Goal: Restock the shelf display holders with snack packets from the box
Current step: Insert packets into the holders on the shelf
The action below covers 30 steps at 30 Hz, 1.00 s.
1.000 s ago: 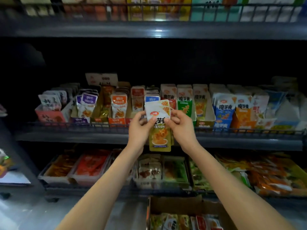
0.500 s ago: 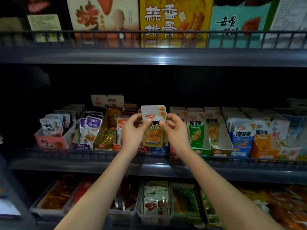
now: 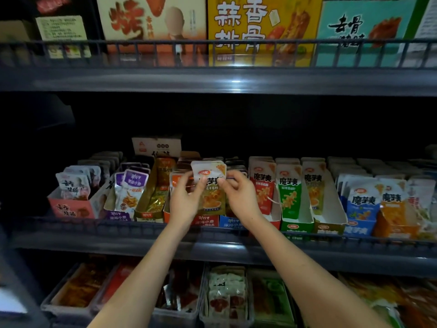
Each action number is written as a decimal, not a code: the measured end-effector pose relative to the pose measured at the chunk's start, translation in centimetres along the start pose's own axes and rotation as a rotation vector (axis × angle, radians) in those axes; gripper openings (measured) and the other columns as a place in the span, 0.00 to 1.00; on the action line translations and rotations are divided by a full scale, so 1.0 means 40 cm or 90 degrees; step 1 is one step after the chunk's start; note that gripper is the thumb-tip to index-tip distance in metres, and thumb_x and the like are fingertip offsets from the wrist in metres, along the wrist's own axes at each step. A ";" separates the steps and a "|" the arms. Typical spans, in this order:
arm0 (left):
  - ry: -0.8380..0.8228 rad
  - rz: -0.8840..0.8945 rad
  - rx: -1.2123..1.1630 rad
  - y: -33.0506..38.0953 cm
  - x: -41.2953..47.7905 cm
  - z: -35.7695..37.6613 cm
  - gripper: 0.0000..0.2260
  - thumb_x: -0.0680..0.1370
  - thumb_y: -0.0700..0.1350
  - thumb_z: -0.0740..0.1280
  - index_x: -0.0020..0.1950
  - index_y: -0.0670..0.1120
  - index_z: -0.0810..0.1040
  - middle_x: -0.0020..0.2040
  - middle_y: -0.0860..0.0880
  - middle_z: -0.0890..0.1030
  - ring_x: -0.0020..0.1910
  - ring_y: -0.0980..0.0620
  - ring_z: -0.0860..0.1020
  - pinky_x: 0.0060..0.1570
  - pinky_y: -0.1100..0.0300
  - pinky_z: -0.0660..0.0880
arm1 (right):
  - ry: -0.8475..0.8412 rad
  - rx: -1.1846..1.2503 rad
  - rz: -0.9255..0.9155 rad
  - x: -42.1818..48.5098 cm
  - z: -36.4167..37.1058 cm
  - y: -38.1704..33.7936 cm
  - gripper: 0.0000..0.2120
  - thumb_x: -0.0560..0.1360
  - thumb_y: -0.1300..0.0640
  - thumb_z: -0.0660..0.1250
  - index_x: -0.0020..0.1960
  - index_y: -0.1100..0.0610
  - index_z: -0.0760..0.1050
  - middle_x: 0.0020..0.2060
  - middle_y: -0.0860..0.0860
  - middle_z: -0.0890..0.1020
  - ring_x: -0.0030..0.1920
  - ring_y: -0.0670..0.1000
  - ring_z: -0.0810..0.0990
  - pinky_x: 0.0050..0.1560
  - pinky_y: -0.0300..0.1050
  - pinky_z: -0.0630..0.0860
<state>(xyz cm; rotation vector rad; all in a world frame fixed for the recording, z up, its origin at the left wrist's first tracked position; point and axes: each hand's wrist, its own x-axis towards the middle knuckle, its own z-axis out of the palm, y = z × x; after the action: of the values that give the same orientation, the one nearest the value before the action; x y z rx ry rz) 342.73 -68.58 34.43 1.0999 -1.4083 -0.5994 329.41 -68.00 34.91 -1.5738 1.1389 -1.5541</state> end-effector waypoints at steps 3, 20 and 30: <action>0.008 0.027 0.001 0.029 -0.001 0.012 0.14 0.78 0.50 0.65 0.62 0.49 0.72 0.49 0.65 0.72 0.51 0.59 0.75 0.51 0.57 0.77 | 0.040 0.005 -0.037 -0.008 -0.011 -0.025 0.05 0.78 0.60 0.64 0.53 0.57 0.76 0.42 0.51 0.84 0.45 0.46 0.83 0.46 0.45 0.81; -0.292 0.126 0.045 0.206 -0.004 0.308 0.22 0.72 0.44 0.73 0.65 0.45 0.75 0.48 0.54 0.78 0.46 0.59 0.76 0.48 0.68 0.74 | 0.174 -0.029 -0.010 -0.067 -0.446 -0.066 0.01 0.77 0.60 0.65 0.47 0.56 0.75 0.40 0.52 0.84 0.42 0.46 0.83 0.39 0.38 0.80; -0.260 0.096 0.056 0.217 0.061 0.523 0.13 0.74 0.45 0.72 0.57 0.44 0.78 0.47 0.50 0.80 0.46 0.53 0.78 0.44 0.58 0.77 | 0.158 -0.221 0.023 0.060 -0.630 -0.038 0.04 0.76 0.58 0.67 0.49 0.58 0.75 0.44 0.60 0.81 0.50 0.57 0.80 0.49 0.48 0.77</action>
<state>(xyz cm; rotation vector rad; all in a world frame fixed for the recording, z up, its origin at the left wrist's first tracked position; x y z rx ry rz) 320.77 -72.16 39.41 0.9626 -1.8671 -0.6824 304.55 -66.28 39.66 -1.5935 1.6371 -1.6258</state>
